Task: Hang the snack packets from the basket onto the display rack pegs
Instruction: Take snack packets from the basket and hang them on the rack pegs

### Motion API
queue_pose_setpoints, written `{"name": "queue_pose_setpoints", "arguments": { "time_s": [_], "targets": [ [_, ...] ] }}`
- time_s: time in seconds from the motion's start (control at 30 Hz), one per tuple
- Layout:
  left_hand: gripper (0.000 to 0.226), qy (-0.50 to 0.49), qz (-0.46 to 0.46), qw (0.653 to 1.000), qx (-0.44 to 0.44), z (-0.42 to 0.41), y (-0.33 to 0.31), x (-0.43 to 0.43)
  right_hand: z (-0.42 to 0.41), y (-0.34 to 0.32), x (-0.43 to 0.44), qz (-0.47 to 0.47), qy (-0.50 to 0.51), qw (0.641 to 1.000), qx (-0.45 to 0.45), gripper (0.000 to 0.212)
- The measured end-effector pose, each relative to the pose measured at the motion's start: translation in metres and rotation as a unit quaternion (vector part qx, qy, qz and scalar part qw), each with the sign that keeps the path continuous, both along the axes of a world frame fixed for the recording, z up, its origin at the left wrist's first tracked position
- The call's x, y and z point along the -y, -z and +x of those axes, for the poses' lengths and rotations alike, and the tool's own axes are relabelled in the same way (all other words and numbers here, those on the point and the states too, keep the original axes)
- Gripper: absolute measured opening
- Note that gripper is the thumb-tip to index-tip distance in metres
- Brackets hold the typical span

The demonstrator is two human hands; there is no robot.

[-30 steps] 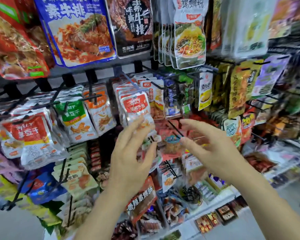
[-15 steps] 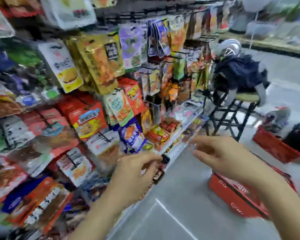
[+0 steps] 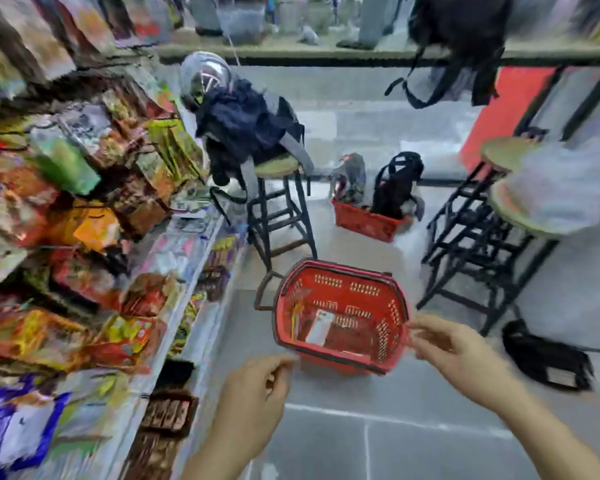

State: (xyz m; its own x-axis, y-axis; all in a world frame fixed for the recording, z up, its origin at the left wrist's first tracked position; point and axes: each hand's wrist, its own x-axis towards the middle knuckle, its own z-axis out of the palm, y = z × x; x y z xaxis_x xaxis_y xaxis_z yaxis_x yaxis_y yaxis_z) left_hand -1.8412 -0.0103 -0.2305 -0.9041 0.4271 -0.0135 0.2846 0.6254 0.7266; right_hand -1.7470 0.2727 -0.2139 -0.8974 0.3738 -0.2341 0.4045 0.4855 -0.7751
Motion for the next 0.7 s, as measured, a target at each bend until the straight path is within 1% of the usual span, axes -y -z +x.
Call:
{"name": "queue_pose_setpoints", "arguments": {
  "time_s": [0.13,0.27,0.37,0.47,0.53,0.57,0.63,0.7],
  "targets": [
    [0.031,0.036,-0.023,0.997,0.060,-0.062,0.044,-0.048,-0.033,0.055,-0.032,-0.083,0.099,0.991,0.020,0.021],
    [0.038,0.045,-0.091,0.992,0.078,-0.143,0.126,-0.093,-0.093,0.124,-0.046,-0.126,0.131,0.982,0.044,0.029],
    [0.046,0.079,-0.164,0.980,0.076,-0.201,0.209,-0.131,-0.148,0.193,-0.061,-0.150,0.120,0.980,0.044,0.033],
    [0.051,0.114,-0.235,0.964,0.050,-0.253,0.300,-0.168,-0.203,0.287,-0.078,-0.137,0.069,0.986,0.057,0.037],
    [0.052,0.146,-0.305,0.941,-0.001,-0.285,0.366,-0.191,-0.236,0.361,-0.088,-0.162,0.036,0.984,0.060,0.045],
    [0.050,0.167,-0.348,0.922,-0.038,-0.302,0.401,-0.202,-0.252,0.399,-0.091,-0.179,0.018,0.982,0.061,0.048],
    [0.048,0.208,-0.430,0.872,-0.104,-0.330,0.467,-0.224,-0.279,0.474,-0.096,-0.186,-0.020,0.979,0.077,0.054],
    [0.045,0.222,-0.504,0.823,-0.138,-0.354,0.521,-0.239,-0.300,0.538,-0.099,-0.180,-0.065,0.977,0.097,0.065]
  ]
}}
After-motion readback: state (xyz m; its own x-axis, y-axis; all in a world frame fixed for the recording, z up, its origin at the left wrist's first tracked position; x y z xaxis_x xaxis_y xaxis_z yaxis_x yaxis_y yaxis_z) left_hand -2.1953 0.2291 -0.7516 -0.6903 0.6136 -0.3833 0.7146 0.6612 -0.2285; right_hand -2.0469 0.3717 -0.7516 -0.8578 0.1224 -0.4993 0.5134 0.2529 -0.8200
